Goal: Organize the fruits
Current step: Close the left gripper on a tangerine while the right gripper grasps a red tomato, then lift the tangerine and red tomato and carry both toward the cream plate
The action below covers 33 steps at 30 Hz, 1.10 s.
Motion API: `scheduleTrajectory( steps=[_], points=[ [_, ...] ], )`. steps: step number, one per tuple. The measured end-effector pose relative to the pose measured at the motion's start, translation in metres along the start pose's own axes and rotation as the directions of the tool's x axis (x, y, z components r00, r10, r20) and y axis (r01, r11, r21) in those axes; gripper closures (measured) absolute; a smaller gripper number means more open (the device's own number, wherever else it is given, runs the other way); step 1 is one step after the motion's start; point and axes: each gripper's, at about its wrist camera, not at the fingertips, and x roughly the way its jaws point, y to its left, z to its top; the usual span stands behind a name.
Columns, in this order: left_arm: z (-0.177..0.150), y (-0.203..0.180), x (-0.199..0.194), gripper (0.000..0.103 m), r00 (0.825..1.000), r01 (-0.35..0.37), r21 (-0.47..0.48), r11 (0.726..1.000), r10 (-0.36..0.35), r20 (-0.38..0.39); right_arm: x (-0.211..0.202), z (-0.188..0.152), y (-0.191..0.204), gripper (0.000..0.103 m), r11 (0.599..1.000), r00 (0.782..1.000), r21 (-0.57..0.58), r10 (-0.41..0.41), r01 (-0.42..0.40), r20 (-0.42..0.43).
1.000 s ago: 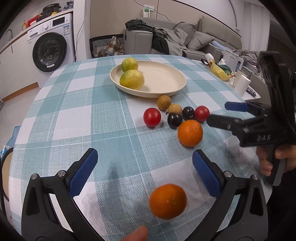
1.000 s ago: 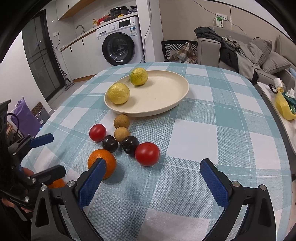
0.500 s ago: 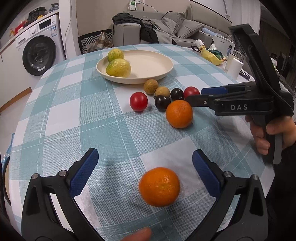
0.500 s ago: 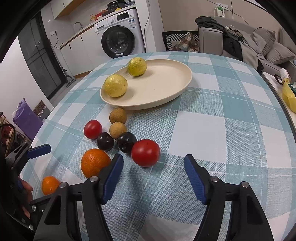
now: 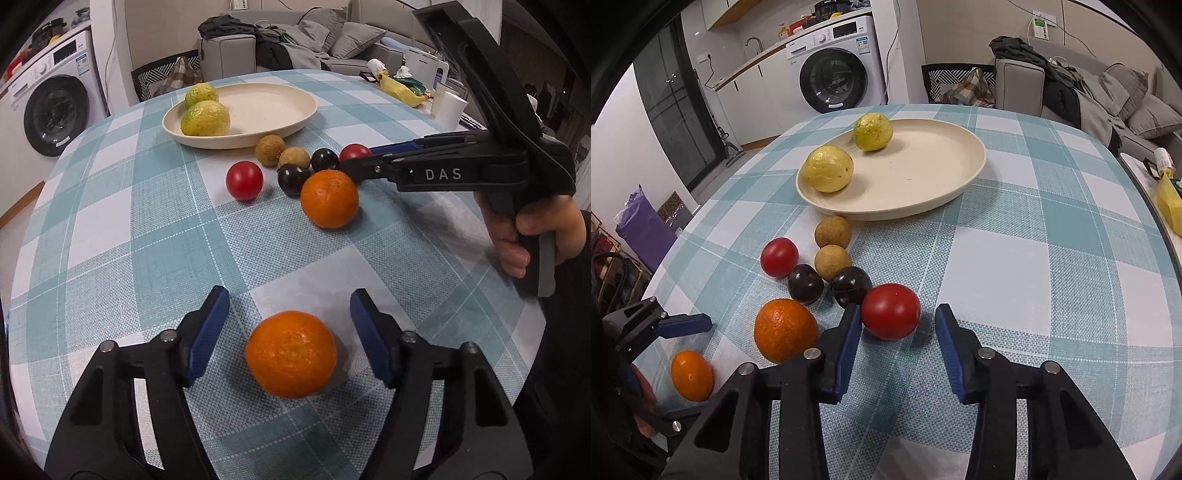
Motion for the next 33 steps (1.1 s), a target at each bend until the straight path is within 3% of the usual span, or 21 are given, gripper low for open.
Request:
scheduleTrajectory(
  steps=[6, 13, 33],
  points=[
    [0.001, 0.003, -0.003, 0.068, 1.000, 0.028, 0.001, 1.000, -0.028, 0.012, 0.000, 0.000, 0.001, 0.063, 1.000, 1.000, -0.005, 0.005, -0.005, 0.000],
    [0.001, 0.005, -0.004, 0.068, 0.999, 0.048, -0.013, 0.999, -0.048, 0.014, 0.000, 0.000, 0.002, 0.069, 1.000, 1.000, -0.008, 0.010, -0.010, 0.004],
    [0.001, 0.009, -0.011, 0.072, 0.996, 0.076, -0.035, 0.997, -0.074, 0.042, -0.006, 0.000, -0.003, 0.070, 1.000, 1.000, 0.003, 0.007, -0.007, 0.022]
  ],
)
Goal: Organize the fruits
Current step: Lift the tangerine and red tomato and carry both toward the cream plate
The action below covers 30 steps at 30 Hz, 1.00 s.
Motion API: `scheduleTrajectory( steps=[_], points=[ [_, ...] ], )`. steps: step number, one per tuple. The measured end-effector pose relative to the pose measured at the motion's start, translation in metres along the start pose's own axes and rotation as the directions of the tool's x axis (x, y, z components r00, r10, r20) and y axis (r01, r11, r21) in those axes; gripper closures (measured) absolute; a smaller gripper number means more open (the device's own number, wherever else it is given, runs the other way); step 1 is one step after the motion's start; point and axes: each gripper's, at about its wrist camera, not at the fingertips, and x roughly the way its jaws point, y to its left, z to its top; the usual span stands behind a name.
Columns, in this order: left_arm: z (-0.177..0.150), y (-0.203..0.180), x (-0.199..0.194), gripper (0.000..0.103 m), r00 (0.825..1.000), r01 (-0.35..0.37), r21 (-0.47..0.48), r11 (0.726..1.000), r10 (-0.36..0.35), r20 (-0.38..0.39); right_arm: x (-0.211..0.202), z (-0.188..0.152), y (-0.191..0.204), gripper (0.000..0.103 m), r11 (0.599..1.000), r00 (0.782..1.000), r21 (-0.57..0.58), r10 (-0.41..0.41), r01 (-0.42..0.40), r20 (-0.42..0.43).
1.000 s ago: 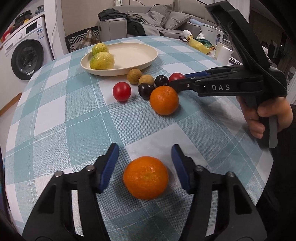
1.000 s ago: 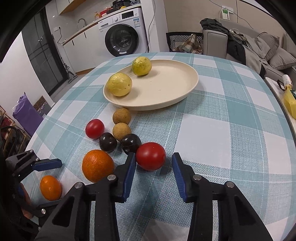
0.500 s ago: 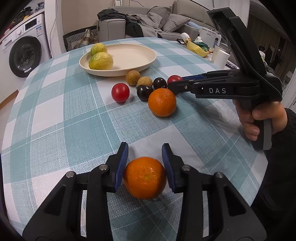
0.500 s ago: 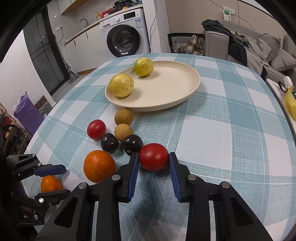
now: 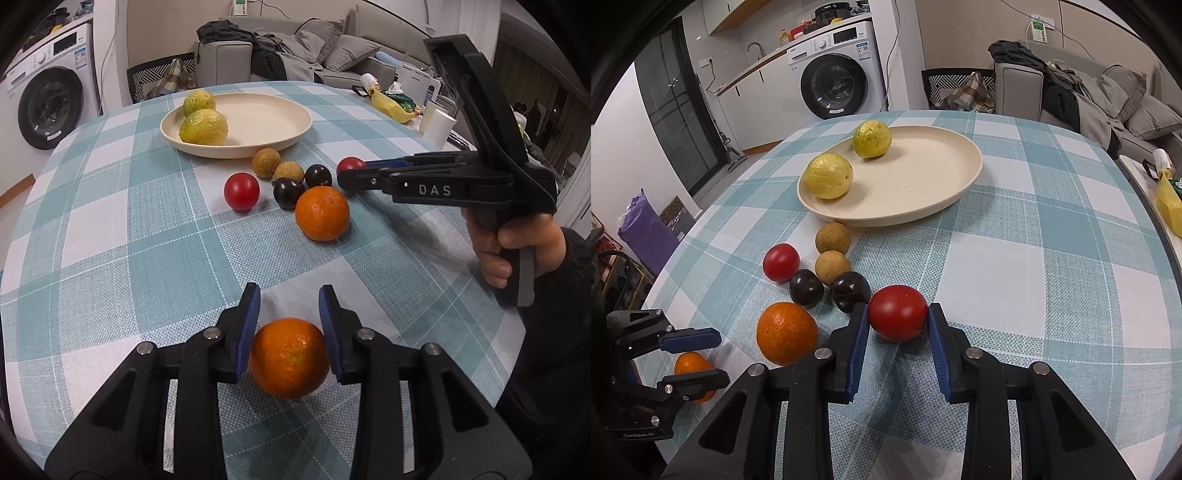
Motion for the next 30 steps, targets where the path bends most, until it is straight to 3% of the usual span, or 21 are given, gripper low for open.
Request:
scheduleTrajectory(
  steps=[3, 15, 30],
  points=[
    [-0.005, 0.000, -0.003, 0.063, 1.000, -0.007, 0.009, 1.000, 0.007, -0.012, 0.000, 0.000, 0.000, 0.070, 1.000, 1.000, -0.001, 0.000, 0.000, 0.000],
    [-0.017, 0.005, -0.010, 0.065, 1.000, -0.001, -0.005, 1.000, 0.001, -0.009, 0.000, 0.000, 0.000, 0.070, 1.000, 1.000, 0.001, 0.000, 0.000, 0.001],
    [0.027, 0.030, -0.008, 0.065, 0.994, -0.048, -0.107, 0.993, 0.058, 0.096, -0.013, 0.005, 0.003, 0.070, 1.000, 0.998, -0.005, 0.013, -0.012, 0.061]
  ],
)
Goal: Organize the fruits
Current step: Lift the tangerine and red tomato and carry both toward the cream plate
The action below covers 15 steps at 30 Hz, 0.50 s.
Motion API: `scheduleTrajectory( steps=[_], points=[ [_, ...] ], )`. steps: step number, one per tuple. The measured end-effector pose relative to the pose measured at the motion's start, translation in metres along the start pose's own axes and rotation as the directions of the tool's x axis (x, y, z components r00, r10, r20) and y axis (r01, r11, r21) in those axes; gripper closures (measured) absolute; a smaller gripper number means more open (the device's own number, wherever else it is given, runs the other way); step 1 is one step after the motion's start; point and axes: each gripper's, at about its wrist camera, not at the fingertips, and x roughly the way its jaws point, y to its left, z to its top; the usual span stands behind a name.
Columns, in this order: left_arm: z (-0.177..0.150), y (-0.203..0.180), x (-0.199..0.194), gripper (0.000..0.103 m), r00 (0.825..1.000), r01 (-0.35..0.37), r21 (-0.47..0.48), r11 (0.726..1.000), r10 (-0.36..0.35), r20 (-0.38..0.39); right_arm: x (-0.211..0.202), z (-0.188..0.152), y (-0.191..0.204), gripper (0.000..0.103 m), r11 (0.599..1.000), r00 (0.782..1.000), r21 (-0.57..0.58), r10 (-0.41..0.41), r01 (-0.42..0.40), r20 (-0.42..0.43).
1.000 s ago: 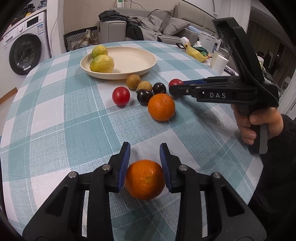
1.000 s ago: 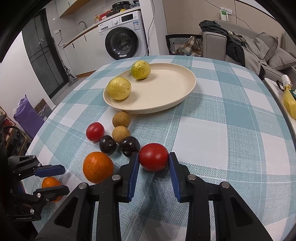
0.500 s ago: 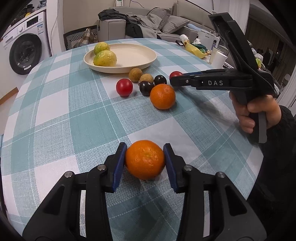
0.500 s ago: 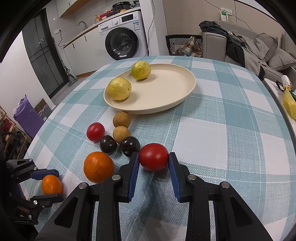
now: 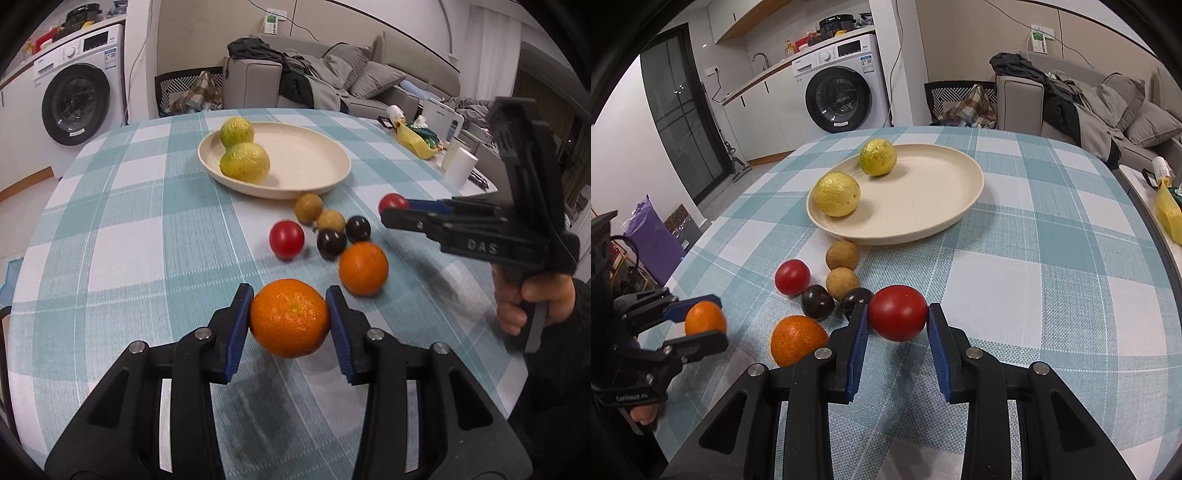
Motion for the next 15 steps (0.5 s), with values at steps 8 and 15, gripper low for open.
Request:
scheduleTrajectory(
  steps=[8, 15],
  points=[
    [0.036, 0.002, 0.015, 0.065, 0.998, -0.036, 0.005, 0.999, 0.035, 0.056, -0.010, 0.011, 0.004, 0.070, 1.000, 0.998, -0.001, 0.010, -0.010, 0.055],
    [0.066, 0.001, 0.034, 0.065, 0.997, -0.038, 0.006, 0.999, 0.037, 0.074, -0.013, 0.022, 0.004, 0.070, 1.000, 0.997, 0.010, 0.009, -0.010, 0.082]
  ],
)
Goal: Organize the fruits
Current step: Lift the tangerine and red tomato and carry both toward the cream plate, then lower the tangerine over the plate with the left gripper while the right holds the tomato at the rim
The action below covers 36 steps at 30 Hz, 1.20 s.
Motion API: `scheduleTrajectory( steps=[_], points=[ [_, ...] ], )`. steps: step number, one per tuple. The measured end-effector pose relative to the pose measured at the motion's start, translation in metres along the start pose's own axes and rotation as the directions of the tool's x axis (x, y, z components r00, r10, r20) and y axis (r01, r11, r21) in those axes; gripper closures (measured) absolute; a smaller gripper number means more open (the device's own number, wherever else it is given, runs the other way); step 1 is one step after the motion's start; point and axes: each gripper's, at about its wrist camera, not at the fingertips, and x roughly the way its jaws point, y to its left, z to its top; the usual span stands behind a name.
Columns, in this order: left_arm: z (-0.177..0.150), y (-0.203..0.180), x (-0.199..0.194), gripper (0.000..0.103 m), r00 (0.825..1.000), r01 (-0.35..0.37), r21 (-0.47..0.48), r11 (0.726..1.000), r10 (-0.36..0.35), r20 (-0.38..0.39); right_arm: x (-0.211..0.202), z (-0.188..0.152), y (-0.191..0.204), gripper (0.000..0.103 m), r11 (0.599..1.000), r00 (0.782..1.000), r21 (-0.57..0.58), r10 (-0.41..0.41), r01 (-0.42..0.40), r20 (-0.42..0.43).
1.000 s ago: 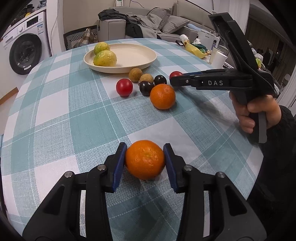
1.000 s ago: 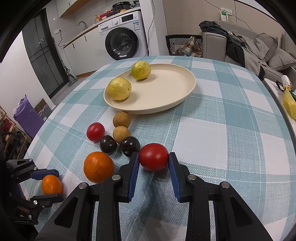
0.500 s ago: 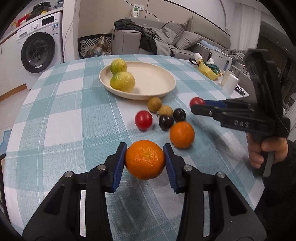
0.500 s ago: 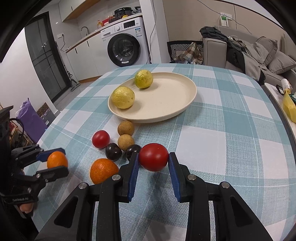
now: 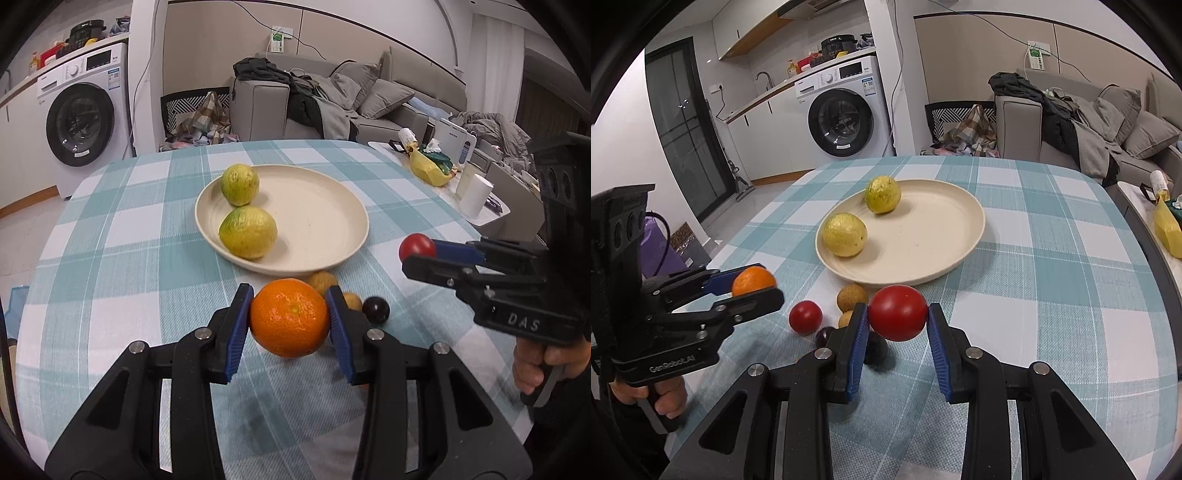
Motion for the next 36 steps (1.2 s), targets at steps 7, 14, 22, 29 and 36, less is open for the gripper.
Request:
scheduleTrajectory(
  steps=[7, 14, 22, 29, 36],
  points=[
    [0.023, -0.001, 0.013, 0.065, 1.000, -0.009, -0.006, 1.000, 0.009, 0.030, 0.002, 0.011, 0.002, 0.070, 1.000, 1.000, 0.000, -0.002, 0.002, 0.014],
    [0.037, 0.000, 0.026, 0.065, 0.999, -0.027, -0.002, 1.000, 0.027, 0.038, 0.007, 0.023, 0.002, 0.070, 1.000, 0.999, -0.001, -0.003, 0.003, 0.033],
    [0.046, -0.001, 0.043, 0.065, 0.998, -0.036, -0.004, 0.999, 0.036, 0.044, 0.013, 0.030, -0.001, 0.070, 1.000, 0.999, 0.022, -0.002, 0.001, 0.054],
    [0.051, -0.004, 0.053, 0.065, 0.998, -0.037, 0.002, 0.999, 0.037, 0.047, 0.021, 0.034, -0.008, 0.070, 0.998, 0.998, 0.058, -0.004, 0.000, 0.068],
    [0.055, -0.008, 0.067, 0.065, 0.998, -0.039, 0.010, 0.999, 0.039, 0.042, 0.030, 0.035, -0.015, 0.070, 0.997, 0.998, 0.081, -0.015, 0.010, 0.065]
  ],
)
